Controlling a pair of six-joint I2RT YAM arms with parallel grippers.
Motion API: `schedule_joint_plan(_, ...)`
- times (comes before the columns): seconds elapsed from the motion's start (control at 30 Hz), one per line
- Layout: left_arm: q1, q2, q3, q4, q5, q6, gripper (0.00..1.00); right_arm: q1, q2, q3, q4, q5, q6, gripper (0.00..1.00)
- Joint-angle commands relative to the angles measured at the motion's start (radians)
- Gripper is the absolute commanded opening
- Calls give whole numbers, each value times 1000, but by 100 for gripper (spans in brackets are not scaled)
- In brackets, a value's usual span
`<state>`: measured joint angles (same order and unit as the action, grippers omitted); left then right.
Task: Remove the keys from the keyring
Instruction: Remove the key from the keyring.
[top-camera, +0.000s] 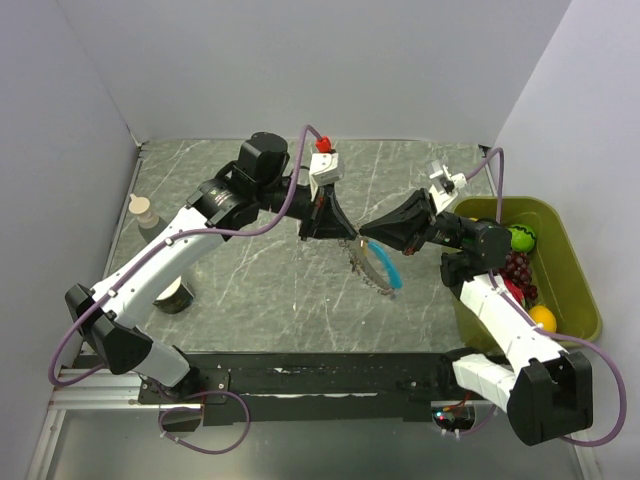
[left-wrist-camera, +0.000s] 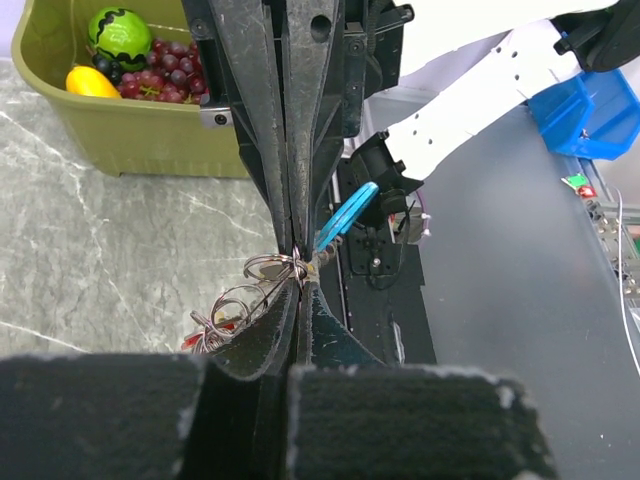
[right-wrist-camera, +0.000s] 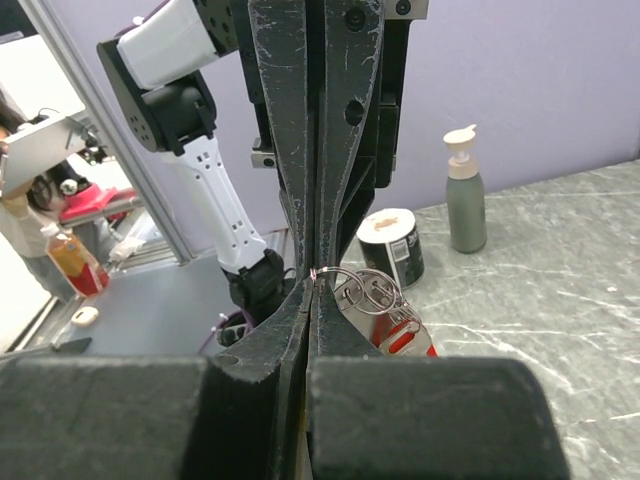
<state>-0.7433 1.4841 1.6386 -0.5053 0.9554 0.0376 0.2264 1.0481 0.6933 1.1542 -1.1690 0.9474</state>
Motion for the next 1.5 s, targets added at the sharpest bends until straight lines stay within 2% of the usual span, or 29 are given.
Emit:
schedule_joint_plan(0.0, -24, -15, 35, 28, -1, -1, 1, 5, -23, 2, -25, 6, -59, 0)
schedule_joint_plan(0.07, -24, -27, 30, 19, -36, 13, 1, 5, -31, 17, -60, -3, -94, 1)
schedule_joint_plan(0.1, -24, -31, 30, 13, -49, 19, 1, 5, -33, 28, -109, -30, -113, 11)
schedule_joint_plan(0.17, -22, -47, 21, 1, -86, 38, 1, 5, -40, 57, -169, -60, -176, 23)
schedule_joint_plan(0.2, -22, -53, 14, 1, -96, 42, 1, 4, -43, 69, -251, -84, -203, 31)
schedule_joint_plan(0.23, -25, -68, 0, -1, -143, 56, 1, 4, -55, 83, -310, -95, -284, 35)
schedule_joint_plan(0.3, -27, -80, -6, -44, -182, 93, 1, 4, -71, 129, -457, -103, -390, 41)
schedule_joint_plan(0.33, -28, -96, -13, -58, -202, 135, 1, 5, -83, 146, -599, -109, -504, 43)
schedule_joint_plan(0.47, -44, -130, -25, -169, -298, 266, 1, 4, -105, 212, -888, -86, -747, 47)
schedule_joint_plan(0.6, -105, -133, 9, -314, -385, 419, 1, 5, -118, 245, -1089, -29, -1003, 48)
schedule_joint_plan(0.77, -149, -104, 47, -435, -437, 496, 1, 19, -129, 250, -1247, -47, -1193, 51)
schedule_joint_plan(0.8, -162, -101, 56, -455, -448, 508, 1, 28, -131, 253, -1280, -50, -1275, 51)
schedule_joint_plan(0.9, -177, -81, 72, -478, -451, 521, 1, 89, -129, 271, -1434, -25, -1450, 53)
schedule_joint_plan(1.0, -188, -61, 96, -501, -460, 528, 1, 174, -131, 272, -1496, 31, -1542, 53)
schedule_joint_plan(1.13, -199, -36, 113, -515, -466, 532, 1, 202, -126, 246, -1444, 6, -1510, 53)
schedule_joint_plan(1.3, -222, -7, 133, -533, -475, 533, 1, 220, -120, 204, -1372, 58, -1466, 49)
schedule_joint_plan(1.4, -226, 5, 151, -538, -463, 533, 1, 228, -119, 177, -1326, 81, -1441, 40)
schedule_joint_plan(1.47, -228, 11, 171, -542, -454, 532, 1, 231, -117, 173, -1320, 100, -1447, 30)
